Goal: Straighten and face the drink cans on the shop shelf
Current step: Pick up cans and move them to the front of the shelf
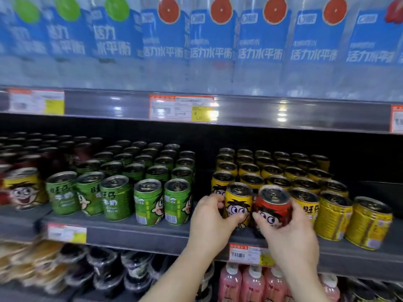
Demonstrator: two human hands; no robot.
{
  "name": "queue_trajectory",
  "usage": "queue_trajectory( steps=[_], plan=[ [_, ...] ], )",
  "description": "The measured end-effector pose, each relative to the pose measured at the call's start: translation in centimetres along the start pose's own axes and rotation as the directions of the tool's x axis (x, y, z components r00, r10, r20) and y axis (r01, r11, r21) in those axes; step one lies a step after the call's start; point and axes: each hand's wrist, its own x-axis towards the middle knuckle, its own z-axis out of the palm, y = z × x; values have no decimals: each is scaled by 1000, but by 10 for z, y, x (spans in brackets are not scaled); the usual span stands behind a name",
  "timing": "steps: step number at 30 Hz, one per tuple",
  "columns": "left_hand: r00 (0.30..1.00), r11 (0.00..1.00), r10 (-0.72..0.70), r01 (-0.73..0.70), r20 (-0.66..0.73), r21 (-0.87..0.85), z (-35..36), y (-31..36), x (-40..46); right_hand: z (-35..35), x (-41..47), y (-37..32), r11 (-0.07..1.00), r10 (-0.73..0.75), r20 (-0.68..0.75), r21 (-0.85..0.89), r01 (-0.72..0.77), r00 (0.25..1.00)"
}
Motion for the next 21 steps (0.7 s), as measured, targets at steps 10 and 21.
queue_trajectory(
  steps=[10, 21],
  plan=[
    [991, 988, -12, -8, -131, -155, -166, -43, -27, 38, -83, -125, 947, -183, 194, 299, 120, 964],
    [930, 994, -104, 105, -353, -16, -432, -254, -7, 257, -229, -304, 824, -430, 322, 522, 221, 843]
  ],
)
